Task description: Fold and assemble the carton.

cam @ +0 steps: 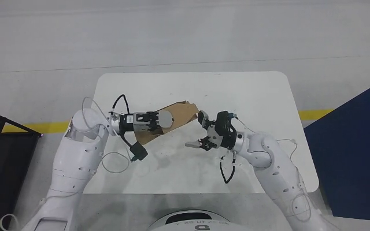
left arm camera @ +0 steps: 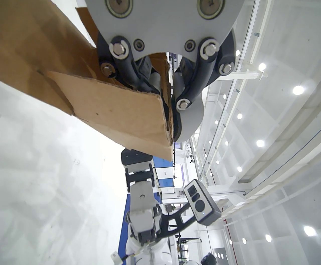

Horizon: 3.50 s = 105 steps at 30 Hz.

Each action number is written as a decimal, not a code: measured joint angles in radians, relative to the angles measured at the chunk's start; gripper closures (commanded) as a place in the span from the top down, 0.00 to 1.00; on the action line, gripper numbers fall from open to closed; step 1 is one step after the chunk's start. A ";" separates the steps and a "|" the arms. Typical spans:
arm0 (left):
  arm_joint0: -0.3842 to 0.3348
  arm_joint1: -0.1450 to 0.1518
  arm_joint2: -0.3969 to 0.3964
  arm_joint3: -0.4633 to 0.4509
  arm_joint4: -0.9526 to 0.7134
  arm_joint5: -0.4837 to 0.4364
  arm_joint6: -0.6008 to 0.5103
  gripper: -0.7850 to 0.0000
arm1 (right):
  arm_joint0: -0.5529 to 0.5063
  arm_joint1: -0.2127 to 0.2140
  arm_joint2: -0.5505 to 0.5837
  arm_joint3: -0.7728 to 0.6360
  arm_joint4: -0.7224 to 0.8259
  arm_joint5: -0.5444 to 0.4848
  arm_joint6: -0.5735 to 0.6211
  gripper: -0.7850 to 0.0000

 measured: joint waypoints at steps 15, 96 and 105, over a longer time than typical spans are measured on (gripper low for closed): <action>-0.057 0.021 -0.001 0.143 -0.318 -0.116 0.219 0.00 | -0.047 0.010 0.147 0.064 0.063 0.265 -0.190 1.00; -0.269 0.003 0.407 0.333 -0.685 -0.050 0.185 0.00 | 0.066 -0.055 -0.137 0.099 -0.047 0.174 -0.469 1.00; -0.262 0.009 0.391 0.343 -0.682 -0.037 0.175 0.00 | 0.013 -0.041 -0.058 0.060 -0.028 0.182 -0.512 1.00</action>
